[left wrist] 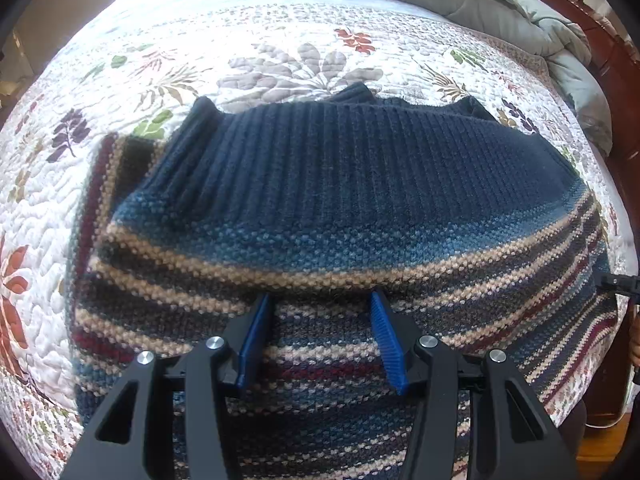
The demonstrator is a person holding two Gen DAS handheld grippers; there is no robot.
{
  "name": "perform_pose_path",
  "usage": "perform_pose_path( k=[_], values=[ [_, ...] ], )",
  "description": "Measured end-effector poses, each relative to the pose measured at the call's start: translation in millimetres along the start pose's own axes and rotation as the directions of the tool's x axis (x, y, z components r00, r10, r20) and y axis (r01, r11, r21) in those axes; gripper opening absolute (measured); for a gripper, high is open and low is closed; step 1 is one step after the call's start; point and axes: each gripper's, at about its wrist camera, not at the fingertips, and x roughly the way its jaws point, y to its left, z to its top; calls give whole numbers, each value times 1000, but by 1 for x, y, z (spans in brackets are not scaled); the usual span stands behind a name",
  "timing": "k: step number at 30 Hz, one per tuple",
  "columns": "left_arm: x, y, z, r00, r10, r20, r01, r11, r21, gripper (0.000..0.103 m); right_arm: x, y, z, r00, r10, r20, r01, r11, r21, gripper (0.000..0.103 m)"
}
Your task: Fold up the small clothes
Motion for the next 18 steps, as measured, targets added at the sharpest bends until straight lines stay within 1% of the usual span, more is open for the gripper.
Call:
perform_pose_path(
  k=[1,4,7,10,11,13,16,17,18],
  values=[
    [0,1,0,1000,-8,0,8,1000,-3,52,-5,5,0,1000,3,13,-3,1000,-2,21],
    [-1,5,-1,1000,-23,-1,23,1000,-1,52,-26,29,-1,997,48,57,-46,999,-27,19],
    [-2,6,-1,999,-33,-2,33,999,1,52,-50,70,3,991,87,105,-78,993,-83,18],
    [-3,9,-2,999,-49,-1,49,999,-3,52,-60,106,6,986,117,120,-100,985,-140,18],
    [-3,11,-2,999,-40,-4,40,999,-2,52,-59,126,8,986,119,117,-98,981,-170,17],
    [-5,12,-3,999,-48,-1,48,999,-6,52,-54,155,9,987,119,106,-93,972,-217,17],
    [-12,13,-4,999,-49,6,49,999,-9,52,-36,199,8,991,108,83,-79,953,-292,17],
    [-18,14,-5,999,-44,11,44,999,-15,52,-24,217,8,992,104,67,-78,947,-311,17],
    [-29,16,-8,999,-40,30,40,999,-16,52,-17,226,8,994,101,51,-79,942,-325,17]
  ],
)
